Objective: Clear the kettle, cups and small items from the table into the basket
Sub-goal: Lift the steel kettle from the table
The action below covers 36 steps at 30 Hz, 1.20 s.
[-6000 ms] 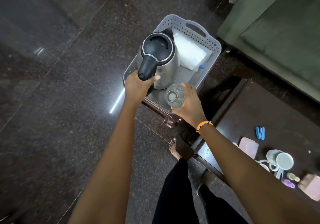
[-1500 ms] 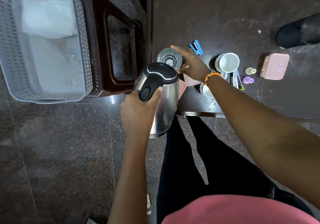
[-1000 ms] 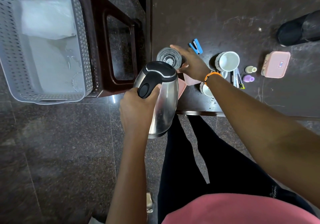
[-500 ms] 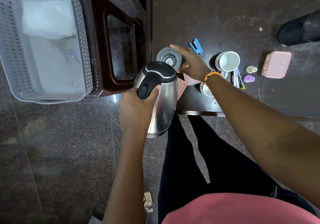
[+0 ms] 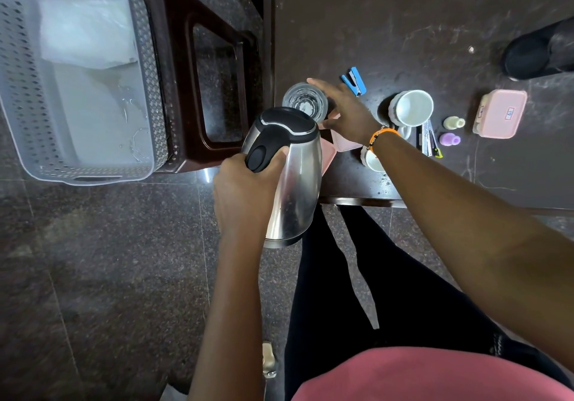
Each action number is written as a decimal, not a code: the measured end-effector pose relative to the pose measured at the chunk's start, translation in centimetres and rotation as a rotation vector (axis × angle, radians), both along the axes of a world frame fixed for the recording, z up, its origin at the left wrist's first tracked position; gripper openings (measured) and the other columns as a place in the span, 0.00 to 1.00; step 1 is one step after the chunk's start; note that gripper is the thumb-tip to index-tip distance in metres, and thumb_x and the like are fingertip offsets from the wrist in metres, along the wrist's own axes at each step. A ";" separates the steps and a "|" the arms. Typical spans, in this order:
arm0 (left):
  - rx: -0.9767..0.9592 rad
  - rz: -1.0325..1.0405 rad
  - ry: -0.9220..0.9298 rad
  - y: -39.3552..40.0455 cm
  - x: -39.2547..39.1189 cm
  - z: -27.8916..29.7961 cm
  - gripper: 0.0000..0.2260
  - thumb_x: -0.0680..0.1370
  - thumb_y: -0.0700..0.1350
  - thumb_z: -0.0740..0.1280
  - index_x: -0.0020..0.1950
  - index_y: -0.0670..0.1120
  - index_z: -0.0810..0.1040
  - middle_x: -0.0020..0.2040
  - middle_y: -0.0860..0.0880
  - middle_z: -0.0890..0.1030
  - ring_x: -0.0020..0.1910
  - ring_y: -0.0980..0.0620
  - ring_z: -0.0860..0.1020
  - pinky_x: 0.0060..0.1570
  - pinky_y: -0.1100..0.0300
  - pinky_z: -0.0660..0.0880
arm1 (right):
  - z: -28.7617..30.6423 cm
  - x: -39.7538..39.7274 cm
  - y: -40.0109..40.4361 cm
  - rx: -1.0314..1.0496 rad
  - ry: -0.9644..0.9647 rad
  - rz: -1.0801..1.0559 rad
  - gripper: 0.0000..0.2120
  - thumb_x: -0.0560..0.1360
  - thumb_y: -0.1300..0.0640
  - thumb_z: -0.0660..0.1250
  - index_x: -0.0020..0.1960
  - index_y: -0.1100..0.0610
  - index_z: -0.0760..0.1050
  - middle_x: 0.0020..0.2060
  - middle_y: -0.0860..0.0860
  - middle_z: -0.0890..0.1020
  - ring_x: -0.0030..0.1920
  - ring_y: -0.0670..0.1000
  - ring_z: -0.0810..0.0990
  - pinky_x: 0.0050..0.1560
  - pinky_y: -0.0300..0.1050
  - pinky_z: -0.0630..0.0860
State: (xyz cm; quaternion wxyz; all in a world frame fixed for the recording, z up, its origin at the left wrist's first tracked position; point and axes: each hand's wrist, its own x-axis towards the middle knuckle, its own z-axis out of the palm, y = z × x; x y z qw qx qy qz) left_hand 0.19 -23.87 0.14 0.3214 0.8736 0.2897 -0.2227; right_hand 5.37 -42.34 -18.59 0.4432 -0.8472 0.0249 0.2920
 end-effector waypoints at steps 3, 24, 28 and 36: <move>0.000 -0.003 0.001 -0.1 0.1 0.1 0.21 0.68 0.61 0.71 0.27 0.49 0.68 0.24 0.55 0.71 0.24 0.57 0.70 0.26 0.63 0.62 | 0.1 -0.1 0.1 -0.005 0.003 -0.014 0.41 0.68 0.64 0.71 0.73 0.43 0.57 0.67 0.58 0.70 0.61 0.59 0.74 0.58 0.35 0.66; -0.026 -0.013 0.007 0.1 0.8 0.4 0.19 0.68 0.60 0.71 0.27 0.50 0.70 0.23 0.56 0.73 0.24 0.61 0.72 0.26 0.64 0.64 | 1.8 -0.2 0.5 0.073 0.018 -0.066 0.39 0.68 0.69 0.70 0.74 0.52 0.58 0.68 0.59 0.70 0.68 0.56 0.66 0.64 0.41 0.71; -0.026 -0.030 0.005 0.1 1.0 0.3 0.19 0.68 0.61 0.71 0.28 0.50 0.69 0.25 0.57 0.73 0.25 0.59 0.72 0.26 0.64 0.64 | 2.3 -0.1 0.5 0.086 0.029 -0.055 0.39 0.69 0.69 0.70 0.74 0.54 0.58 0.69 0.57 0.70 0.69 0.58 0.66 0.66 0.49 0.72; -0.006 -0.079 -0.001 0.1 1.3 0.4 0.17 0.68 0.61 0.71 0.32 0.49 0.73 0.28 0.56 0.75 0.28 0.58 0.74 0.27 0.63 0.65 | 2.1 -0.1 0.5 0.018 -0.022 -0.032 0.38 0.68 0.67 0.70 0.74 0.54 0.59 0.68 0.56 0.71 0.65 0.58 0.67 0.56 0.35 0.67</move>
